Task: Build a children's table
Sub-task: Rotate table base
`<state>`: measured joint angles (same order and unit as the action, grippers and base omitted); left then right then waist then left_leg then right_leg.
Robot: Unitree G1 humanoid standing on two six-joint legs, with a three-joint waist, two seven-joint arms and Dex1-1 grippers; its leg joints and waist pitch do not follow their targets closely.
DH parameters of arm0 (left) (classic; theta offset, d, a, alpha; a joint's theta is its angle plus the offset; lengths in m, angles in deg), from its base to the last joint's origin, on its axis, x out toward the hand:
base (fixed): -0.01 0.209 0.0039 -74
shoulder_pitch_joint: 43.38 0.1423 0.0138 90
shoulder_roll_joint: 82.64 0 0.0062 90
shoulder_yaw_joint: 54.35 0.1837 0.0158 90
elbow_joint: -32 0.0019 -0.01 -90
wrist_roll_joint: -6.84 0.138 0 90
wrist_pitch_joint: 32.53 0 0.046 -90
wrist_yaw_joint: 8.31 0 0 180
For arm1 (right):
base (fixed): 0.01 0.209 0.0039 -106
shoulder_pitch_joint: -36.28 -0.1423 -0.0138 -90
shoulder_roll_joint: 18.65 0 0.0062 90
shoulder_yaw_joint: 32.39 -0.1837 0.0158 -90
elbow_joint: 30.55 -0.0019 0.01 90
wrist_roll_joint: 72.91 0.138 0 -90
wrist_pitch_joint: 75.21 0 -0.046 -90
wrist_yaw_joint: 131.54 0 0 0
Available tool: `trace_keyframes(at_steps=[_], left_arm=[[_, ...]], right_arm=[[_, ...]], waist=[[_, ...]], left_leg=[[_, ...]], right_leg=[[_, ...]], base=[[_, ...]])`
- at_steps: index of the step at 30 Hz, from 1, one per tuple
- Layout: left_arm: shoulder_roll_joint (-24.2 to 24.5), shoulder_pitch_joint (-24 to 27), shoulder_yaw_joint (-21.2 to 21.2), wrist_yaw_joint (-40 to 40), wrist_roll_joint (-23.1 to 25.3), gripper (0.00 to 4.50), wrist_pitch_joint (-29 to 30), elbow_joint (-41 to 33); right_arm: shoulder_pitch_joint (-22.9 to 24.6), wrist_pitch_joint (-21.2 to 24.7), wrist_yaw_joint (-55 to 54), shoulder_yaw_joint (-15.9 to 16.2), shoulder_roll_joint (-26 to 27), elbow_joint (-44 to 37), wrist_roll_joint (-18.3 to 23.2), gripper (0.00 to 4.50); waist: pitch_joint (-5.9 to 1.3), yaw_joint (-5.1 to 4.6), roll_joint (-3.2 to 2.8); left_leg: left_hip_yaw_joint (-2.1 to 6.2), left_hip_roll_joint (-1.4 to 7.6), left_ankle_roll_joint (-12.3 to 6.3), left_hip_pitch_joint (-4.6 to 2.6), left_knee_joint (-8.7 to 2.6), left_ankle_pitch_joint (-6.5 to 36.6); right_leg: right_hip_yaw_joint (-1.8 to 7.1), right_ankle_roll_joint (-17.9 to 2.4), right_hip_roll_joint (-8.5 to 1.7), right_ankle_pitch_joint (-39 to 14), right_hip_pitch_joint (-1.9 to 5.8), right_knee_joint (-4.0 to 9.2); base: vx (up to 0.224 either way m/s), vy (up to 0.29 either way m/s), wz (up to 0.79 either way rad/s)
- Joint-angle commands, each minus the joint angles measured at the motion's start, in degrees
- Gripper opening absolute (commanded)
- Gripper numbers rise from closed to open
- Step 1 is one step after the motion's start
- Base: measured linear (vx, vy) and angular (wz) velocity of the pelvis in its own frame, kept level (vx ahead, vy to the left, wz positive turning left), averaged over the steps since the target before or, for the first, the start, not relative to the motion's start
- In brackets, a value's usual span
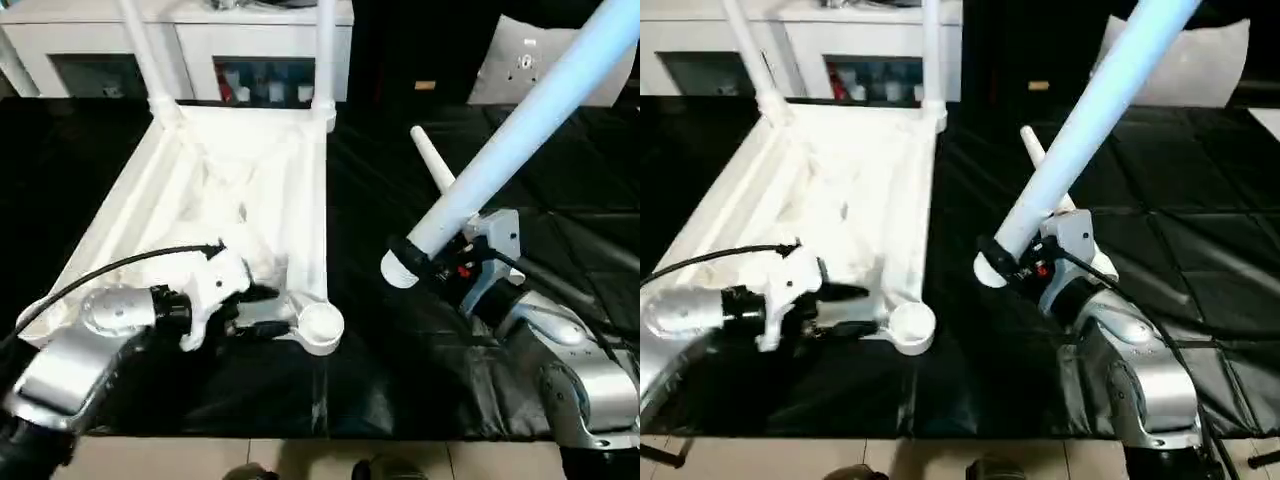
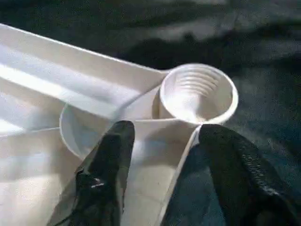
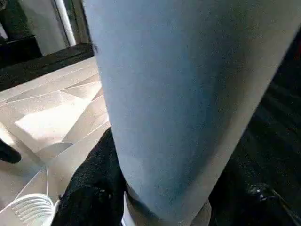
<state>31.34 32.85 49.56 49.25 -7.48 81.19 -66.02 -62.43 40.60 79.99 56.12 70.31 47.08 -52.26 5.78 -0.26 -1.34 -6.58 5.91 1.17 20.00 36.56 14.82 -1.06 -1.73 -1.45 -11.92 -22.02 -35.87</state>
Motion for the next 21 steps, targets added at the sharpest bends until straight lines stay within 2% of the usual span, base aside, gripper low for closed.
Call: trace_keyframes(at_steps=[1,9,10,14,16,21], left_arm=[[1.07,-1.28,1.44,4.58,0.97,2.19,-2.80,1.14],[2.96,-3.50,3.70,9.00,3.41,1.53,-8.32,6.07],[3.00,-3.69,3.70,9.07,3.90,1.32,-9.11,6.78],[3.49,-4.16,4.07,9.78,4.96,1.24,-11.18,8.31],[3.72,-4.52,4.39,9.67,5.58,0.89,-12.46,9.34],[3.16,-5.80,5.30,8.32,8.60,0.44,-16.35,12.98]], right_arm=[[-0.10,-1.22,0.95,0.42,-0.35,0.14,0.55,1.92],[1.12,-0.54,2.03,1.35,-0.50,-1.27,0.98,1.92],[1.18,-0.63,2.07,1.46,-0.50,-1.30,0.92,1.92],[0.99,-0.70,2.01,1.66,-0.38,-1.15,0.80,1.92],[0.99,-0.69,2.05,1.72,-0.34,-1.19,0.80,1.92],[0.99,-0.80,2.13,1.99,-0.29,-1.17,0.72,1.92]], waist=[[-3.62,0.27,-0.66],[-3.17,0.52,-0.76],[-3.12,0.52,-0.77],[-3.08,0.54,-0.76],[-3.07,0.54,-0.75],[-2.99,0.58,-0.73]], left_leg=[[1.80,5.71,-3.75,0.33,-4.87,-0.79],[1.76,6.09,-2.86,0.12,-5.40,2.75],[1.77,6.08,-2.72,0.16,-5.45,3.00],[1.79,6.21,-2.36,0.14,-5.55,2.96],[1.81,6.20,-2.29,0.15,-5.58,3.28],[1.76,6.30,-1.93,0.11,-5.72,4.14]], right_leg=[[3.45,-15.92,-6.95,-1.94,3.31,3.83],[3.51,-16.04,-6.89,-6.01,3.00,4.21],[3.56,-15.85,-6.96,-6.35,3.04,4.31],[3.60,-16.02,-7.09,-5.92,2.97,4.24],[3.61,-15.90,-7.10,-6.03,2.99,4.25],[3.71,-15.84,-7.24,-7.24,2.93,4.35]], base=[[0.000,0.000,0.00],[0.000,0.000,0.00],[0.000,0.000,0.00],[0.000,0.000,0.00],[0.000,0.000,0.00],[0.000,0.000,0.00]])
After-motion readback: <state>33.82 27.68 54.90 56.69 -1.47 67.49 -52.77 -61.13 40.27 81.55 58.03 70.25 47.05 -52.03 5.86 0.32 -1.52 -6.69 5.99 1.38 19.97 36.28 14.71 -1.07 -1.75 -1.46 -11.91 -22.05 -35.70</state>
